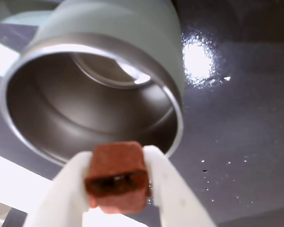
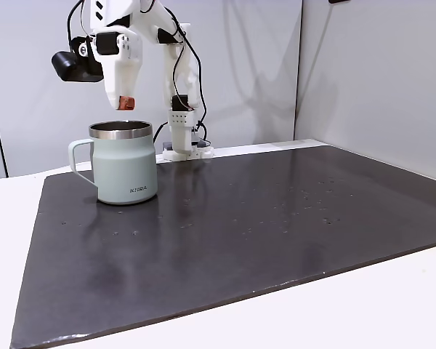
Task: Grasp a cube and put it in the cup.
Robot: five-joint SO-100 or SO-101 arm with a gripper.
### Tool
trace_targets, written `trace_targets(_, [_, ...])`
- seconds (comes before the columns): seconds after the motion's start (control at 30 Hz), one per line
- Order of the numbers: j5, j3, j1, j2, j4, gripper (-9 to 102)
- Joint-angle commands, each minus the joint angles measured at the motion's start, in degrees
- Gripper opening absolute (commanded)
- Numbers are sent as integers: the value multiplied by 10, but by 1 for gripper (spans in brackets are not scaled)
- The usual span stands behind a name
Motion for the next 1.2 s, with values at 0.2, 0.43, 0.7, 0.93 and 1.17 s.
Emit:
trace_targets(0.2, [-4,-1,11,12,6,9])
trace_targets(0.43, [1,-11,17,17,6,23])
trace_targets(0.7, [-5,-5,22,26,6,22])
trace_targets(0.93, [-15,-6,24,41,6,21])
trace_targets(1.17, [-12,28,2,76,6,20])
